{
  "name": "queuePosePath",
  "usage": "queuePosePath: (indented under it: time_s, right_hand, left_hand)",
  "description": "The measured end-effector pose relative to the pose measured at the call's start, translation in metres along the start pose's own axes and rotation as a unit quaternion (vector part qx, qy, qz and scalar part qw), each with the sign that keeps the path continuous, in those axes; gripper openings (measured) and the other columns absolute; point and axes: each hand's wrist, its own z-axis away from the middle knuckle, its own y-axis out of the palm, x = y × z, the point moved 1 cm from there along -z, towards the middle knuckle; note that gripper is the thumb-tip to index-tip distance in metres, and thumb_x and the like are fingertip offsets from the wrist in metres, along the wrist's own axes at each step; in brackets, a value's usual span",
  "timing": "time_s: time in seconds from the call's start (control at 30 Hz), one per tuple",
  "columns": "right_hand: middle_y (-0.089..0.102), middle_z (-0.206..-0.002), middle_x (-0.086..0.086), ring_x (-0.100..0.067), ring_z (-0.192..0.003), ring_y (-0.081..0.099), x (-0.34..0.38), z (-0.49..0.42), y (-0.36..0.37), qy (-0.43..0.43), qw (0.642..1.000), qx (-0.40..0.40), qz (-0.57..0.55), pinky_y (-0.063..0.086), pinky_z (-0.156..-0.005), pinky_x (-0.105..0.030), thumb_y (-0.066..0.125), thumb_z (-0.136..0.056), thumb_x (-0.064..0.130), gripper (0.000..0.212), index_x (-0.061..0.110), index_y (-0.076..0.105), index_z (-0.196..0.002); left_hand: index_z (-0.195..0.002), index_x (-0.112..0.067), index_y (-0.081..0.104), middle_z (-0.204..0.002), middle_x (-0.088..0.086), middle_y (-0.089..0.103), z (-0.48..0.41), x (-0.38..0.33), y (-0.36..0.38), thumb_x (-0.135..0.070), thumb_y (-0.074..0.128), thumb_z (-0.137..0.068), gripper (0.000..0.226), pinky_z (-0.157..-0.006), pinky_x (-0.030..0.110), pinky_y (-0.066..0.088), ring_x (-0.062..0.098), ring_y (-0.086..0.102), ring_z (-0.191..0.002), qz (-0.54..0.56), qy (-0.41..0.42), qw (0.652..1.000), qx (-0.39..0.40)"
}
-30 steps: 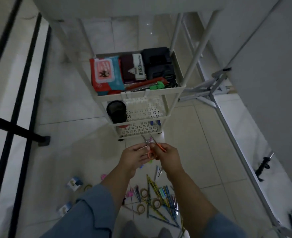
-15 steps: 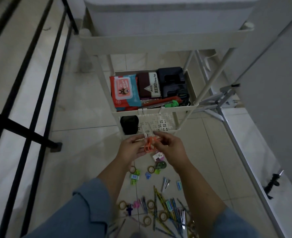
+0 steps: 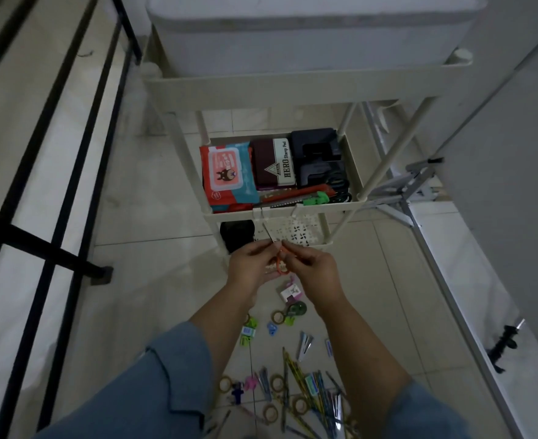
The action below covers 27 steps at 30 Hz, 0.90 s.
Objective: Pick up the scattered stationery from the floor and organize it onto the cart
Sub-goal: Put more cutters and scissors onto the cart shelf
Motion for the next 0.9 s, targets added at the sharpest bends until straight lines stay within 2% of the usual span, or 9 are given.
queuePosePath:
  time_s: [0.13,0.2,0.23,0.33,0.4,0.47,0.57,0.7,0.9]
  right_hand:
    - [0.070,-0.095,-0.009,-0.010,-0.080,0.067,0.017,-0.014,-0.005,0.010,0.999,0.028,-0.019,0.056,-0.072,-0.020,0.063,-0.083,-0.001,0.031,0.000,0.063,-0.115]
    - [0.069,-0.083,-0.008,-0.007,-0.067,0.066,0.031,-0.030,-0.006,-0.018,0.999,0.034,0.021,0.054,-0.066,-0.023,0.064,-0.083,0.000,0.025,-0.001,0.066,-0.108]
    - [0.068,-0.080,-0.008,-0.008,-0.065,0.064,0.040,-0.041,-0.007,-0.043,0.997,0.025,0.057,0.054,-0.066,-0.026,0.064,-0.084,0.002,0.023,-0.001,0.067,-0.107]
    - [0.066,-0.090,-0.001,-0.009,-0.077,0.062,0.068,-0.080,-0.007,-0.126,0.971,-0.019,0.200,0.052,-0.075,-0.022,0.063,-0.085,0.006,0.022,0.006,0.067,-0.107]
    - [0.066,-0.098,0.002,-0.012,-0.090,0.061,0.083,-0.105,-0.005,-0.175,0.934,-0.029,0.310,0.047,-0.082,-0.021,0.063,-0.086,0.009,0.022,0.009,0.068,-0.108]
    - [0.066,-0.108,-0.006,-0.021,-0.098,0.061,0.088,-0.129,-0.001,-0.191,0.876,-0.005,0.443,0.048,-0.087,-0.027,0.059,-0.088,0.013,0.022,0.015,0.068,-0.108]
    - [0.057,-0.117,-0.014,-0.029,-0.105,0.056,0.087,-0.149,0.006,-0.138,0.801,0.043,0.580,0.047,-0.092,-0.035,0.049,-0.091,0.010,0.028,0.021,0.067,-0.110]
    - [0.058,-0.123,-0.014,-0.029,-0.111,0.055,0.089,-0.154,0.020,-0.095,0.739,0.096,0.661,0.046,-0.093,-0.033,0.045,-0.091,0.008,0.031,0.010,0.063,-0.116]
    - [0.062,-0.117,-0.016,-0.030,-0.108,0.059,0.083,-0.151,0.023,-0.079,0.775,0.102,0.619,0.047,-0.090,-0.031,0.050,-0.088,0.005,0.028,0.003,0.066,-0.111]
  left_hand:
    - [-0.109,-0.005,0.064,-0.100,0.010,0.066,-0.006,-0.016,0.007,-0.012,0.061,-0.089,0.022,-0.076,0.034,0.056,0.021,0.063,-0.093,-0.001,0.035,0.999,0.019]
    - [-0.106,-0.009,0.068,-0.103,0.009,0.068,-0.014,-0.026,0.007,-0.020,0.059,-0.090,0.021,-0.086,0.033,0.052,0.023,0.062,-0.100,-0.119,0.141,0.983,-0.011]
    - [-0.107,-0.013,0.068,-0.106,0.007,0.067,-0.019,-0.032,0.005,-0.025,0.057,-0.092,0.023,-0.089,0.030,0.047,0.021,0.060,-0.103,-0.228,0.221,0.948,-0.033]
    - [-0.131,-0.015,0.051,-0.133,0.006,0.050,-0.030,-0.043,-0.007,-0.032,0.047,-0.096,0.039,-0.100,0.027,0.035,0.020,0.043,-0.125,-0.514,0.364,0.770,-0.103]
    - [-0.147,-0.016,0.023,-0.156,0.005,0.019,-0.038,-0.041,-0.017,-0.036,0.037,-0.098,0.055,-0.116,0.035,0.016,0.019,0.015,-0.145,-0.640,0.337,0.685,-0.089]
    - [-0.150,-0.019,-0.005,-0.158,0.000,-0.012,-0.043,-0.031,-0.026,-0.045,0.026,-0.099,0.065,-0.118,0.040,-0.005,0.017,-0.012,-0.146,-0.737,0.277,0.613,-0.067]
    - [-0.145,-0.023,-0.022,-0.155,-0.005,-0.024,-0.046,-0.020,-0.037,-0.054,0.023,-0.096,0.073,-0.112,0.040,-0.020,0.014,-0.021,-0.143,-0.755,0.239,0.607,-0.062]
    - [-0.138,-0.023,-0.031,-0.154,-0.005,-0.027,-0.050,-0.017,-0.040,-0.055,0.025,-0.095,0.077,-0.112,0.041,-0.020,0.015,-0.023,-0.143,-0.755,0.250,0.603,-0.060]
    - [-0.138,-0.020,-0.031,-0.154,-0.002,-0.028,-0.047,-0.018,-0.040,-0.055,0.027,-0.095,0.080,-0.111,0.042,-0.020,0.017,-0.023,-0.143,-0.760,0.258,0.593,-0.063]
